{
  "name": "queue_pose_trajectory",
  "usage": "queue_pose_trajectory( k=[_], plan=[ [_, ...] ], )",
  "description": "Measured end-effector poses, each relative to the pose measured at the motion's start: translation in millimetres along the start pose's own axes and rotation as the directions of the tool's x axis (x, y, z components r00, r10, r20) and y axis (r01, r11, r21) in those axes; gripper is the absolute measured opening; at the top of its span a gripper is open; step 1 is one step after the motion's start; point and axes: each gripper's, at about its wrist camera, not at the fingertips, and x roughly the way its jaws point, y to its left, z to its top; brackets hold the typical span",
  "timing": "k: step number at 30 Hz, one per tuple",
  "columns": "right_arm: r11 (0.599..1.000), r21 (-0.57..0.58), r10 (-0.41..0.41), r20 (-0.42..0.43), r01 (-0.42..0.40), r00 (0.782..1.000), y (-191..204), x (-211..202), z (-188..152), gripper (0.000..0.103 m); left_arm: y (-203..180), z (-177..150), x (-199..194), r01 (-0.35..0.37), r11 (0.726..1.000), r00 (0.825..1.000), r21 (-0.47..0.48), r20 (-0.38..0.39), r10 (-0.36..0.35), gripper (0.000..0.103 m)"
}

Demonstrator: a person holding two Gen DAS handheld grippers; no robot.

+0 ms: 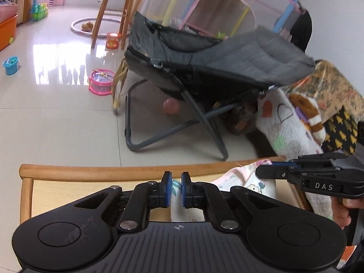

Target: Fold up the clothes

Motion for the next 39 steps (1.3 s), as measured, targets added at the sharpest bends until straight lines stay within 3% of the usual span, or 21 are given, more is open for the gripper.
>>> queue_pose_trajectory(
  k=[3,7,13,16,19,23,26,27,30,33,34,39],
  plan=[
    [1.0,0.001,-0.011,-0.003,0.011,1.0,-2.6,3.9,0.8,0.004,0.9,2.5,-1.8,-0.01,1.0,1.0,-0.011,0.027,0.01,0.009],
    [0.998,-0.006,-0.058,-0.052,0.058,0.997,-4.0,19.1,-5.4,0.006,0.0,-1.0,5.8,-0.031,0.999,0.999,-0.016,-0.017,0.031,0.009],
    [0.993,-0.023,-0.115,-0.051,0.114,0.992,-2.2,9.4,-12.7,0.022,-6.2,-11.9,-4.3,0.018,1.0,0.996,0.007,-0.086,-0.017,0.017],
    [0.996,-0.049,-0.071,-0.034,0.069,0.997,0.8,-15.7,-17.3,0.03,-15.1,-22.5,-19.2,0.072,0.995,0.988,0.063,-0.14,-0.063,0.018],
    [0.992,-0.122,-0.017,-0.06,0.01,0.998,11.7,-41.0,-30.6,0.035,-26.7,-37.3,-36.3,0.142,0.982,0.97,0.124,-0.217,-0.113,0.019],
    [0.97,-0.243,-0.01,-0.092,-0.013,0.996,33.7,-70.7,-60.6,0.036,-43.1,-64.9,-65.5,0.164,0.964,0.959,0.209,-0.261,-0.106,0.019],
    [0.963,-0.268,-0.006,-0.102,-0.021,0.995,48.4,-87.3,-83.4,0.036,-45.3,-87.2,-89.3,0.146,0.969,0.964,0.199,-0.247,-0.094,0.03],
    [0.963,-0.269,-0.009,-0.098,-0.017,0.995,53.1,-92.2,-90.7,0.036,-44.5,-95.0,-97.9,0.133,0.973,0.969,0.189,-0.23,-0.088,0.04],
    [0.965,-0.263,-0.038,-0.086,0.014,0.996,66.8,-104.0,-109.7,0.037,-45.3,-116.8,-127.3,0.093,0.982,0.988,0.163,-0.137,-0.07,0.043],
    [0.967,-0.251,-0.056,-0.06,0.04,0.997,80.4,-115.8,-126.5,0.038,-52.7,-134.0,-148.9,0.066,0.989,0.996,0.133,-0.07,-0.057,0.049],
    [0.969,-0.243,-0.051,-0.055,0.036,0.997,83.7,-118.5,-130.3,0.04,-57.3,-138.3,-151.6,0.053,0.99,0.996,0.131,-0.08,-0.043,0.054],
    [0.972,-0.224,-0.088,-0.054,0.074,0.995,100.6,-127.4,-147.4,0.048,-78.6,-163.8,-170.8,0.023,0.987,0.994,0.16,-0.109,-0.006,0.055]
  ],
)
